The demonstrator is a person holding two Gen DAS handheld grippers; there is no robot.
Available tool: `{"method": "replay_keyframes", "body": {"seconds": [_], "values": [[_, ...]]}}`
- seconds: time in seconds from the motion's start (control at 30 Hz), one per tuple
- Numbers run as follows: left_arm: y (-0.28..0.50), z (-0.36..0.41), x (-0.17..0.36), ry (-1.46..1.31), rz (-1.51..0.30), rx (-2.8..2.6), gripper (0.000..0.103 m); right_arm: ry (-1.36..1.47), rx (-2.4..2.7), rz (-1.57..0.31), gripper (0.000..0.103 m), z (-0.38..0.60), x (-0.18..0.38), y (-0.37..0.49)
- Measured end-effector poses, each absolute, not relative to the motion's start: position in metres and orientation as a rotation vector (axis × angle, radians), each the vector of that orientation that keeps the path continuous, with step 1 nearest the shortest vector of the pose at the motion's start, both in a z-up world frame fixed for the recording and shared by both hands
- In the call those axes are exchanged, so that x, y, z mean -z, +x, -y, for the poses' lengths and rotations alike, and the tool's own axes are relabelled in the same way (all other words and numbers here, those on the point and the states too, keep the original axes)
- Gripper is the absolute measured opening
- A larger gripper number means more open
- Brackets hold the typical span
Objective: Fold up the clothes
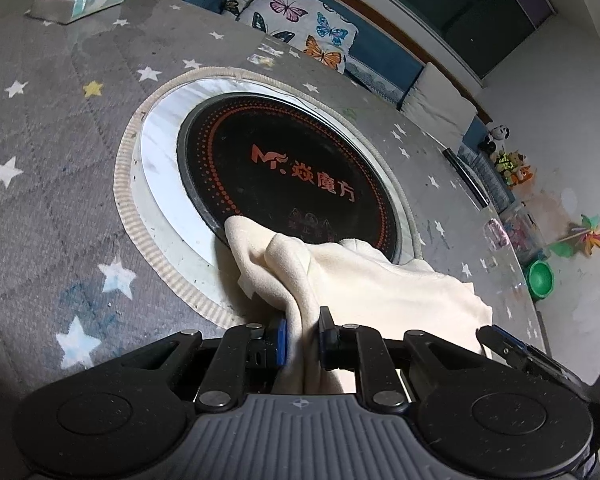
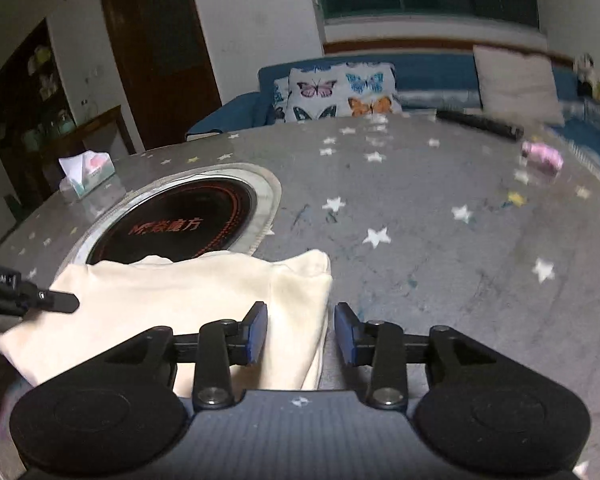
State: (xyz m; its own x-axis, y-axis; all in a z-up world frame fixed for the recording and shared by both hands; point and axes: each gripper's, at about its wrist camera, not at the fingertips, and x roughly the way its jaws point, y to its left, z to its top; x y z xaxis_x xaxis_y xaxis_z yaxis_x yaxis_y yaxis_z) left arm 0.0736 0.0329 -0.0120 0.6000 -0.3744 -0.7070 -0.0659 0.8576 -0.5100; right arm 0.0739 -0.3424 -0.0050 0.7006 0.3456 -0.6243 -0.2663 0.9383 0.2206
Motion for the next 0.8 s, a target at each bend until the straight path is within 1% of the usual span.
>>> {"method": "replay_keyframes", "body": {"seconds": [0.1,0.17,0.2,0.23,0.33,0.47,0.8], "values": [[0.073,-0.03,0.01,-0.5,-0.912,0.185,0.016,0.184,-0.364,-0.731,0.036,0.345,0.011,0.079],[0.073,-0.027,0.006,-0.478,-0.904,0.183,0.016,0.21,-0.38,-0.737,0.025,0.342,0.013,0.082],[0.073,-0.025,0.004,-0.466,-0.899,0.182,0.016,0.218,-0.382,-0.733,0.023,0.341,0.014,0.081],[0.073,-0.023,0.001,-0.454,-0.895,0.181,0.016,0.223,-0.381,-0.722,0.015,0.341,0.012,0.08],[0.074,-0.015,-0.009,-0.42,-0.874,0.188,0.016,0.266,-0.38,-0.686,0.008,0.349,0.005,0.074],[0.082,0.006,-0.026,-0.38,-0.844,0.229,0.015,0.285,-0.366,-0.634,0.007,0.367,-0.009,0.063],[0.12,0.113,-0.042,-0.269,-0.82,0.389,0.015,0.261,-0.179,-0.547,0.007,0.443,-0.035,0.045]]}}
